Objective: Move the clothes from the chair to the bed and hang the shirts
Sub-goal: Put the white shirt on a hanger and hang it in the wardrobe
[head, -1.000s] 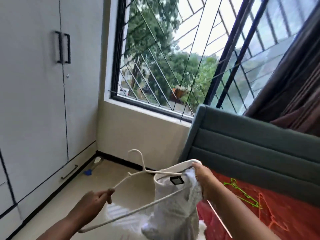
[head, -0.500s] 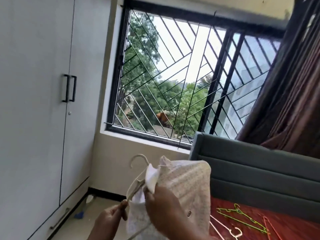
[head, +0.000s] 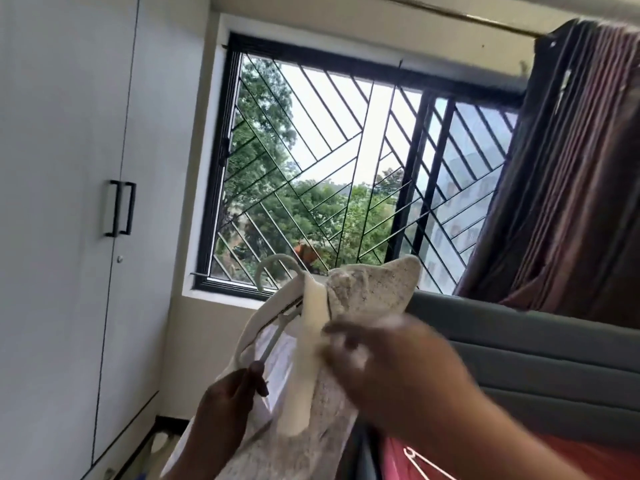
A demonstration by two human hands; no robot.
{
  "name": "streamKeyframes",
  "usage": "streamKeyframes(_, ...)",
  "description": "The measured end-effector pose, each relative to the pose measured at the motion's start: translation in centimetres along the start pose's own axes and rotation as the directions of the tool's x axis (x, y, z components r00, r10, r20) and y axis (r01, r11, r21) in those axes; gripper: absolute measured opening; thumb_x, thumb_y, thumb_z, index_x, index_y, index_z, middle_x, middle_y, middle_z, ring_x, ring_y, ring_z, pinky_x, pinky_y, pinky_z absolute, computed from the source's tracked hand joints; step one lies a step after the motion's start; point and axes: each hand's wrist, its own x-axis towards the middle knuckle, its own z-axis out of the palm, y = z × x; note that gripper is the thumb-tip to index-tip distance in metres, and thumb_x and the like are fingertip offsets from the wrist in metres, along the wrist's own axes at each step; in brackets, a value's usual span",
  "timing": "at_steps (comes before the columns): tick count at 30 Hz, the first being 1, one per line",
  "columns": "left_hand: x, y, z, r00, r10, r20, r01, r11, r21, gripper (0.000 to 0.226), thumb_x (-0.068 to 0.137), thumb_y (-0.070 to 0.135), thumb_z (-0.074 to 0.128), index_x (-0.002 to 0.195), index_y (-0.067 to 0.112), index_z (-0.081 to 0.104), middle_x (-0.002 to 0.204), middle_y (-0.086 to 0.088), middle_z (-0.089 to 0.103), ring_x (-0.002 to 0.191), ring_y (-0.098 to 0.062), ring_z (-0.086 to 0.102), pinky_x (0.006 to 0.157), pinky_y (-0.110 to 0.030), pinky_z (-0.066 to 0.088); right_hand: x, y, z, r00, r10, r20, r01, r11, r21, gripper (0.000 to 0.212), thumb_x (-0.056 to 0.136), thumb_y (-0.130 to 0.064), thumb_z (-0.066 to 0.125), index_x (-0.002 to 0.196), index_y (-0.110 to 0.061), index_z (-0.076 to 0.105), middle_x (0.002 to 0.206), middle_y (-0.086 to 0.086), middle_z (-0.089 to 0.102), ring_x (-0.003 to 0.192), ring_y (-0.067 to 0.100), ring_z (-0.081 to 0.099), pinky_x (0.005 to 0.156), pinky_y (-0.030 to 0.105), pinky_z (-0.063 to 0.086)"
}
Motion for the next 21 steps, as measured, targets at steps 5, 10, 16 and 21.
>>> streamKeyframes(5, -0.8, 7.8, -0.9, 0.979, 0.179, 0.100, -0.188, 0.979, 0.083, 0.049, 0.056, 0.081, 0.053, 0.062, 0.037, 0.072, 0.047, 0.007, 0.050, 0.044, -0.004, 0.039, 0.054, -0.027, 0.029, 4.2, 8.7, -5.7, 0.984, 0.116, -0.132, -0.165, 0.867, -0.470, 0.094, 0.077, -0.082, 0.042, 0.153, -0.035, 0.016, 0.158, -0.001, 0.025, 0.145, 0.025, 0.020, 0.115, 0.050, 0.019)
streamKeyframes(10, -1.4, 9.9, 1.2, 0.967, 0.196, 0.164, -0.205, 0.978, 0.036, 0.050, 0.049, 0.086, 0.061, 0.081, 0.050, 0.073, 0.047, 0.005, 0.044, 0.046, -0.009, 0.034, 0.052, -0.026, 0.028, 3.3, 14.1, -3.8, 0.991, 0.093, 0.092, -0.055, 0.934, -0.353, 0.071, 0.077, -0.084, 0.035, 0.130, -0.040, 0.053, 0.111, -0.007, 0.069, 0.093, 0.014, 0.066, 0.082, 0.031, 0.051)
streamKeyframes(16, -1.7, 10.3, 2.7, 0.862, -0.236, 0.448, 0.251, 0.968, 0.028, 0.070, 0.063, 0.078, 0.067, 0.107, 0.024, 0.071, 0.062, -0.003, 0.054, 0.047, -0.013, 0.049, 0.038, -0.017, 0.037, 1.0, 20.6, -2.9, 0.942, -0.208, -0.263, 0.182, 0.976, -0.121, 0.057, 0.080, -0.085, 0.031, 0.115, -0.048, 0.055, 0.082, -0.015, 0.073, 0.070, 0.014, 0.069, 0.057, 0.024, 0.046)
streamKeyframes(21, -1.7, 8.3, 6.9, 0.778, -0.436, 0.452, 0.325, 0.895, 0.306, 0.112, 0.015, 0.078, 0.082, 0.104, 0.015, 0.055, 0.083, -0.002, 0.065, 0.063, -0.014, 0.068, 0.047, -0.030, 0.055, -1.0, 22.6, -5.4, 0.964, -0.180, -0.195, 0.212, 0.964, 0.162, 0.043, 0.075, -0.088, 0.039, 0.109, -0.066, 0.053, 0.086, -0.031, 0.068, 0.072, -0.008, 0.064, 0.066, 0.020, 0.051)
